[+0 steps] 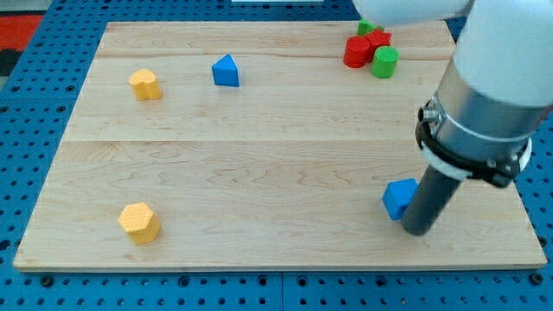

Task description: Push the yellow hexagon above the blue cube

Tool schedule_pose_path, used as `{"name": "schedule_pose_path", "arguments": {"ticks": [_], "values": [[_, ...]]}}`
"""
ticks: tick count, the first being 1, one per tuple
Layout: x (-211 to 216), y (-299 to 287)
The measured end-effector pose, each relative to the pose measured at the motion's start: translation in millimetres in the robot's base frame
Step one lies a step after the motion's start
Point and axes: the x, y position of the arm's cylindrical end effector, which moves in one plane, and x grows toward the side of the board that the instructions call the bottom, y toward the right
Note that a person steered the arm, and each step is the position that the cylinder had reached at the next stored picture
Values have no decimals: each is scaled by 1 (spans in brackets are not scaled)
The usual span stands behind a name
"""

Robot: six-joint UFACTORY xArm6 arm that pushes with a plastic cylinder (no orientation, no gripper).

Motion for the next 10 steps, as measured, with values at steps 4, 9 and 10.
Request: {"name": "schedule_pose_path", "arguments": {"ticks": [4, 9, 10], "values": [[54, -275], [-70, -317], [-70, -242]]}}
